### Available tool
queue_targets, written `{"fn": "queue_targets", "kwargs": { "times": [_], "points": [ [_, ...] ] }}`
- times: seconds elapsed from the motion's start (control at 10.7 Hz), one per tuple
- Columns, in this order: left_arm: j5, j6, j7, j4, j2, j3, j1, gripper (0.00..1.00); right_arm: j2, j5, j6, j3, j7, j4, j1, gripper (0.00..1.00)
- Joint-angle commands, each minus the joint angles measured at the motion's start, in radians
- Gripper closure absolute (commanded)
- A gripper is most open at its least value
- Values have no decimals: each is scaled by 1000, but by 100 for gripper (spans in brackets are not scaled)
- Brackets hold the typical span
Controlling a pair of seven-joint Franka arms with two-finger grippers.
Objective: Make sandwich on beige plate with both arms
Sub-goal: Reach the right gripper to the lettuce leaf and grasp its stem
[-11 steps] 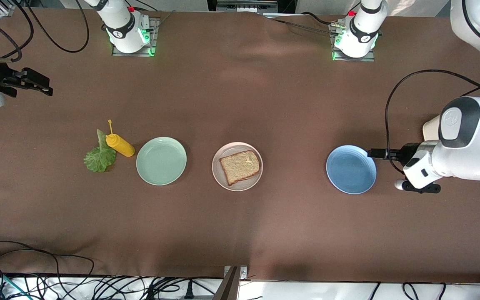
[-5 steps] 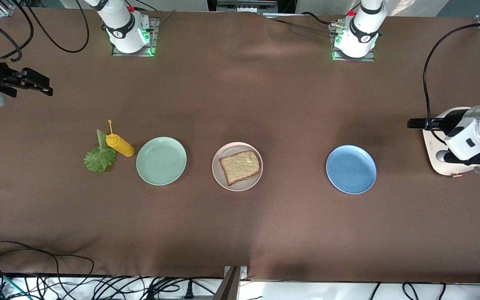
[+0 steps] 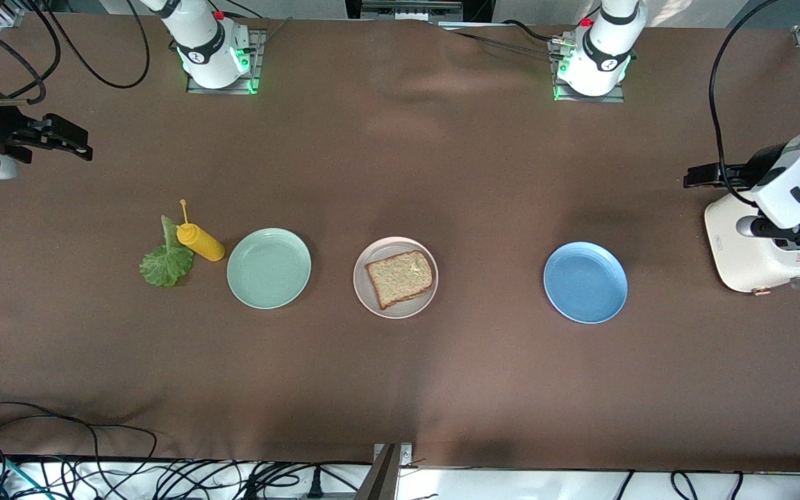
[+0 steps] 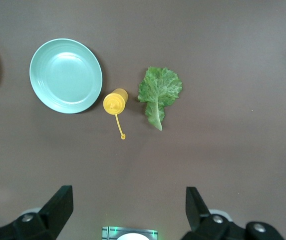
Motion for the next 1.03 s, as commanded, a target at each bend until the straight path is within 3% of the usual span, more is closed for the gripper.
{"fn": "queue_targets", "kwargs": {
  "times": [0.0,0.19,0.56,0.94],
  "points": [
    [36,79,-41,-142,-124,-19,-3,0,25,-14,-3,-4,2,3,14,0],
    [82,107,-46,-197,-170,-24,-3,0,57,-19,69,-4,-12,-27,16,0],
    [85,89,-48,-181,-180,-24,2,0,101,-22,303,-36,-145,-216,5,6],
    [70,75,-31,-180,-171,-18,60,0,248,-20,511,-93,-230,-313,-5,7]
  ]
}}
